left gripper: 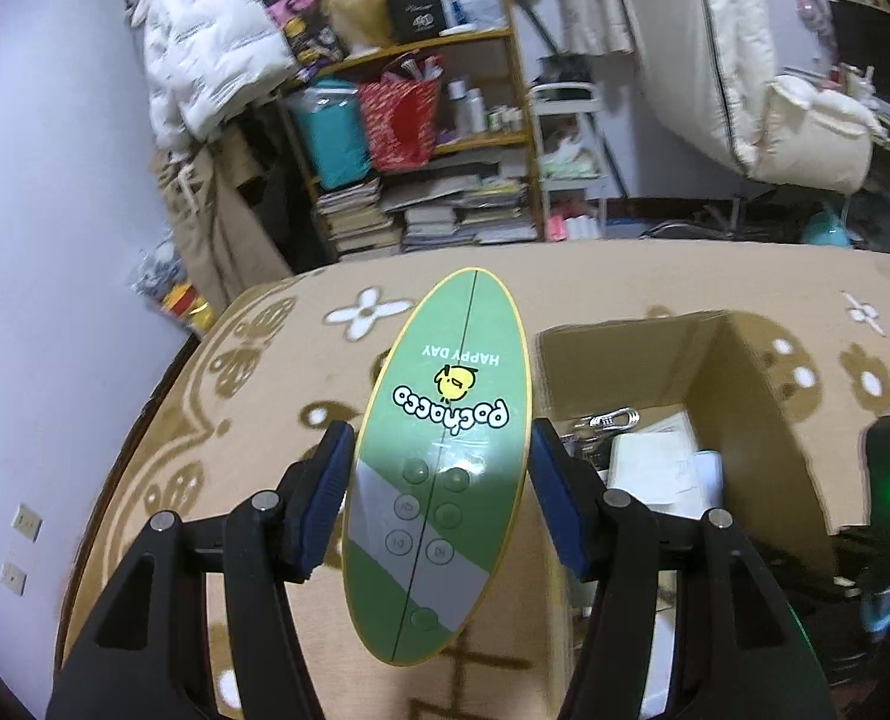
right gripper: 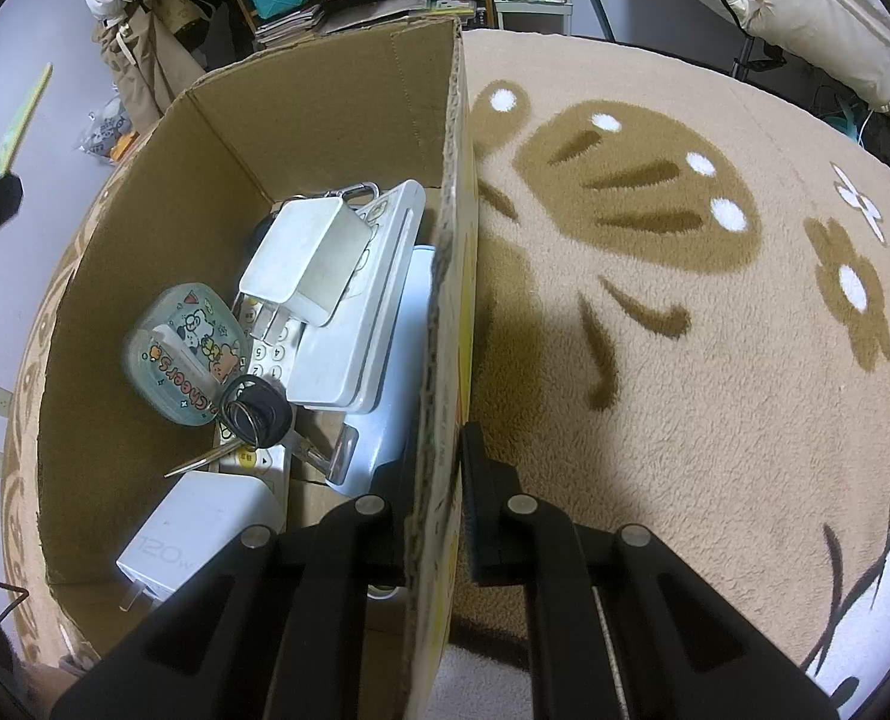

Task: Organize rigid objects
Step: 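Carry the green card over the box and drop it inside with the left tool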

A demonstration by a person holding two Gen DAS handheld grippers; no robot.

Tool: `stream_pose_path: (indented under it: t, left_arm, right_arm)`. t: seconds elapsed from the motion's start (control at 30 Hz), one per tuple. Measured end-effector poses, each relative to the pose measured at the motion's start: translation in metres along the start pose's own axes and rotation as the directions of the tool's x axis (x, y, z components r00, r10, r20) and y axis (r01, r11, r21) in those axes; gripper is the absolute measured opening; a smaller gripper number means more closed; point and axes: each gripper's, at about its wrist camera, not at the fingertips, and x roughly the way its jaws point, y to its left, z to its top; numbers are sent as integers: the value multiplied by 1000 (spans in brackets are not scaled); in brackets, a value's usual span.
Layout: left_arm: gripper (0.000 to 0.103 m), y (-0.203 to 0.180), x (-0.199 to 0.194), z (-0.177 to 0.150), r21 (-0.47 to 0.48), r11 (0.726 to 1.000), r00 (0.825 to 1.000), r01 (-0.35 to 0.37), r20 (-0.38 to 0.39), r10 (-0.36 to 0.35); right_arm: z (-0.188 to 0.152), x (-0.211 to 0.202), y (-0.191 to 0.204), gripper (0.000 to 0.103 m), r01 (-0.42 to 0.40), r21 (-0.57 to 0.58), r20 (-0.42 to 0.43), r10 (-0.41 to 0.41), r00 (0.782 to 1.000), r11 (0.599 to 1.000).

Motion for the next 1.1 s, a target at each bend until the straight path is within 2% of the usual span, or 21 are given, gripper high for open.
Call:
stream_pose_path:
  t: [0.3, 0.43, 0.63, 0.8, 1.1]
  left_arm:
    - [58, -37, -7, -3, 32, 995, 996, 94, -9, -94]
    - [58, -44, 0, -8, 17, 989, 988, 145, -50, -144]
    - [58, -47, 16, -17, -15, 983, 977, 181, -114, -181]
    - [59, -45, 20, -21, 1, 986, 977, 166, -134, -165]
    - [59, -31, 22, -21, -29, 987, 976, 156, -149, -159]
  right_arm:
    - [0, 1, -1, 11, -2, 2, 0, 2, 1000, 1000]
    - [-1, 1, -1, 11, -2, 3, 0, 2, 1000, 1000]
    - [-1, 1, -1, 11, -4, 3, -1, 4, 1000, 1000]
    - [-1, 0, 0, 11, 4, 6, 1, -4, 1000, 1000]
    - [-1, -1, 1, 11, 5, 10, -2, -5, 1000, 1000]
